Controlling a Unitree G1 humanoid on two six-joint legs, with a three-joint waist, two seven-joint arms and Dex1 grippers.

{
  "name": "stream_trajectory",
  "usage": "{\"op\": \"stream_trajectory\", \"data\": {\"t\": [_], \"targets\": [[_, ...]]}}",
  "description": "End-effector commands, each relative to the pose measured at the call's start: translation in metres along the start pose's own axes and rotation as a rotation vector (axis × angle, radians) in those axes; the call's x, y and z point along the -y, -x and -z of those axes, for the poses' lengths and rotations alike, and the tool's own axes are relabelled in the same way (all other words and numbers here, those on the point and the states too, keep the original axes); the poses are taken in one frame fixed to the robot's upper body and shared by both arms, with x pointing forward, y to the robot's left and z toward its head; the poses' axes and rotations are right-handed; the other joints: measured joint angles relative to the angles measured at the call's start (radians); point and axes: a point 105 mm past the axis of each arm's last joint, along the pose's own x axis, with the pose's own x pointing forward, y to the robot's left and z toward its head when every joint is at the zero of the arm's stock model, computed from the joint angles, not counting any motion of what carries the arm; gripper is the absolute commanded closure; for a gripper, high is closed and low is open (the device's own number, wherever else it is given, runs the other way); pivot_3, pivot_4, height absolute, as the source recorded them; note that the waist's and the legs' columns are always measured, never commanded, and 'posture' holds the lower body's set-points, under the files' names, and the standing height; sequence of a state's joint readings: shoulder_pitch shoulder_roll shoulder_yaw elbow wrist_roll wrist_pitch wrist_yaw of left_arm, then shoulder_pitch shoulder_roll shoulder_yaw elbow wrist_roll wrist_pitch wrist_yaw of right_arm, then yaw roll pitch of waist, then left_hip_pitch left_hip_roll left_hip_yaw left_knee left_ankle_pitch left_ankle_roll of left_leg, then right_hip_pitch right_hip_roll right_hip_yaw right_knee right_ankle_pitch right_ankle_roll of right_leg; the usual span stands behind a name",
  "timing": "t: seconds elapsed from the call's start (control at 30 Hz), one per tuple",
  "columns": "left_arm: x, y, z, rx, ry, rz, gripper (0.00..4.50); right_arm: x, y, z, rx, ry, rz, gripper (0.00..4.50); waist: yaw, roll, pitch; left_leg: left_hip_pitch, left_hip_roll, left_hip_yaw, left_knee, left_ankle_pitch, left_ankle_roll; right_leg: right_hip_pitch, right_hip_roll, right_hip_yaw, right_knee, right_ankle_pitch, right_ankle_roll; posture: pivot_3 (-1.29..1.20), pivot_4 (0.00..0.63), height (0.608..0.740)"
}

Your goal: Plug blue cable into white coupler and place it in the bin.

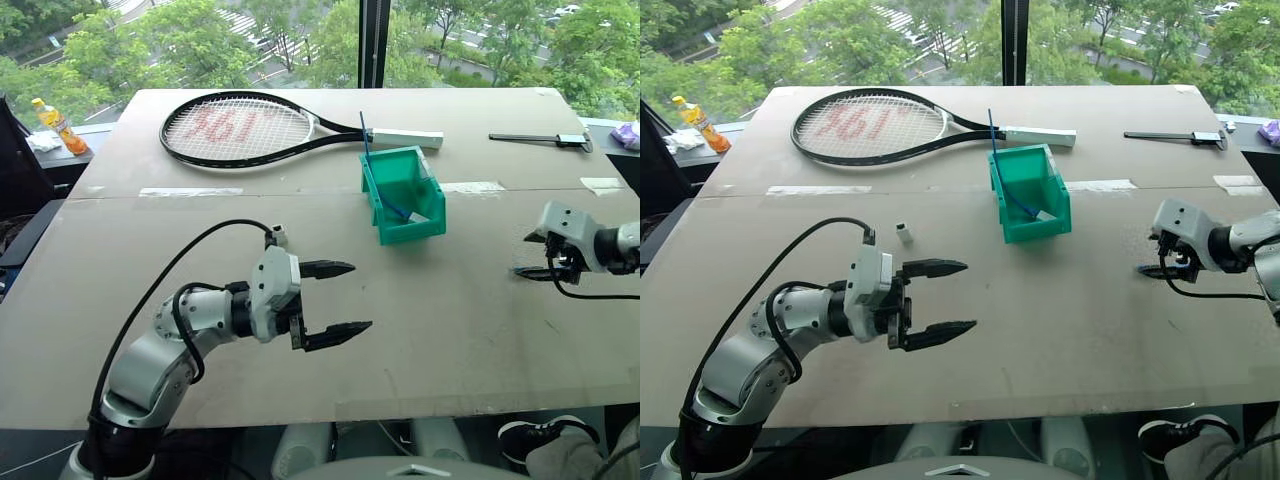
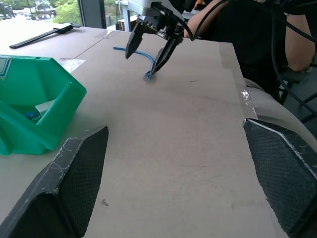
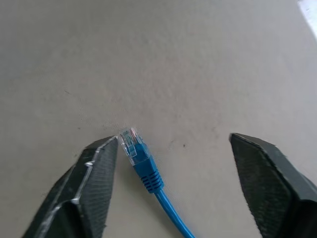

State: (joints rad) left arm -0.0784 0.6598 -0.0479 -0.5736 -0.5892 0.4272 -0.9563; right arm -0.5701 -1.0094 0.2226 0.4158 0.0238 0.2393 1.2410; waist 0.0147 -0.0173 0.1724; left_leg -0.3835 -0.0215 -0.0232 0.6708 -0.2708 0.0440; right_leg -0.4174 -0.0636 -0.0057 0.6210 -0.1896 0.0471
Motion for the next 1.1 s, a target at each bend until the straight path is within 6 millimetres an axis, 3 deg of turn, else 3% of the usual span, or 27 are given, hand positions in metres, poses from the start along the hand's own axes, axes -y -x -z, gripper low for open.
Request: {"op": "stream_trajectory", "data": {"t": [0.03,0.13,0.17,0.23,0.3,0.37,0.47,0.53,0.63,0.7,0.77,0.87,0.97,1.1], "targets": [[0.006,-0.003,-0.016,0.038,-0.040,0.008,0.00,0.005,0.003,0.003,-0.031,0.024,-0.015,2.88,-0.001,0.000,0.000,0.000,0.000,0.000,0.000,0.000,0.000,0.000,0.000,0.000,0.000,0.000,0.000,0.00,0.150,0.740],[0.008,-0.004,-0.019,0.040,-0.041,-0.001,0.00,0.005,0.003,0.006,-0.055,0.034,-0.034,4.26,-0.003,0.000,0.000,0.000,0.000,0.001,0.000,0.000,0.000,0.000,-0.001,0.001,0.000,0.000,0.000,0.00,0.150,0.740],[0.008,-0.004,-0.019,0.040,-0.040,-0.006,0.00,0.005,0.002,0.006,-0.054,0.035,-0.034,4.39,-0.003,0.000,0.000,0.001,0.000,0.001,0.000,0.000,0.000,0.000,-0.001,0.001,0.000,0.000,0.000,0.00,0.150,0.740],[0.007,-0.003,-0.020,0.040,-0.040,-0.017,0.00,0.006,0.003,0.003,-0.044,0.037,-0.033,4.39,-0.003,0.000,0.000,0.001,0.000,0.001,0.000,0.000,0.000,0.000,0.000,0.000,0.000,0.000,0.000,0.00,0.150,0.740],[-0.001,0.000,-0.016,0.040,-0.031,-0.051,0.00,0.003,0.004,-0.012,0.005,0.053,-0.057,4.39,-0.002,0.000,0.000,0.001,0.000,0.000,0.000,0.000,0.000,0.000,0.000,0.000,0.000,0.000,0.000,0.00,0.150,0.740],[-0.006,0.005,-0.012,0.034,-0.024,-0.077,0.00,-0.007,0.004,-0.033,0.054,0.095,-0.096,4.39,-0.004,0.001,0.000,0.001,0.000,0.001,0.000,0.000,0.000,0.000,0.000,0.001,0.001,0.000,0.000,0.00,0.150,0.740],[-0.009,0.016,-0.003,0.014,-0.013,-0.124,0.00,-0.042,-0.004,-0.081,0.139,0.174,-0.207,4.39,-0.018,0.001,0.001,0.001,0.001,0.000,0.000,0.000,0.000,0.000,0.000,0.001,0.001,0.000,0.000,0.00,0.150,0.740],[-0.012,0.026,0.003,0.009,-0.001,-0.169,0.00,-0.069,-0.016,-0.107,0.167,0.236,-0.276,4.39,-0.023,0.002,0.001,0.001,0.001,-0.001,-0.001,0.000,0.000,-0.001,0.000,0.000,0.001,0.000,0.000,0.00,0.150,0.740],[-0.010,0.036,0.013,-0.020,0.004,-0.186,0.00,-0.092,-0.031,-0.125,0.167,0.293,-0.337,4.39,-0.022,0.001,0.001,0.000,0.002,-0.003,-0.001,0.000,0.000,-0.001,0.000,-0.002,0.001,0.000,0.000,0.00,0.150,0.740],[-0.011,0.044,0.020,-0.039,0.008,-0.206,0.00,-0.108,-0.052,-0.143,0.183,0.354,-0.362,4.39,-0.018,0.002,0.001,0.000,0.001,-0.003,-0.001,0.000,0.000,-0.001,-0.001,-0.002,0.001,0.000,0.000,0.00,0.150,0.740],[-0.012,0.049,0.025,-0.059,0.002,-0.221,0.00,-0.118,-0.071,-0.156,0.178,0.404,-0.371,4.39,-0.021,0.001,0.001,0.000,0.000,-0.002,0.000,0.000,0.000,-0.001,-0.002,-0.002,0.001,0.000,0.000,0.00,0.150,0.740],[-0.012,0.051,0.028,-0.074,-0.005,-0.220,0.00,-0.119,-0.089,-0.156,0.136,0.445,-0.377,4.39,-0.015,0.001,0.001,0.000,0.000,-0.004,0.000,0.000,-0.001,-0.001,-0.002,-0.003,0.001,0.000,0.000,0.00,0.150,0.740],[-0.010,0.051,0.033,-0.098,-0.009,-0.191,0.00,-0.111,-0.102,-0.156,0.126,0.441,-0.348,3.35,-0.019,0.000,0.000,0.000,-0.001,-0.003,0.000,0.000,-0.001,-0.001,-0.002,-0.003,0.001,0.000,0.000,0.00,0.150,0.740],[-0.020,0.047,0.039,-0.113,-0.028,-0.181,0.00,-0.099,-0.096,-0.158,0.184,0.407,-0.310,1.37,-0.019,0.000,0.000,0.002,-0.001,-0.004,0.000,0.000,-0.001,0.000,-0.002,-0.003,0.002,0.000,0.000,0.00,0.150,0.740]]}}
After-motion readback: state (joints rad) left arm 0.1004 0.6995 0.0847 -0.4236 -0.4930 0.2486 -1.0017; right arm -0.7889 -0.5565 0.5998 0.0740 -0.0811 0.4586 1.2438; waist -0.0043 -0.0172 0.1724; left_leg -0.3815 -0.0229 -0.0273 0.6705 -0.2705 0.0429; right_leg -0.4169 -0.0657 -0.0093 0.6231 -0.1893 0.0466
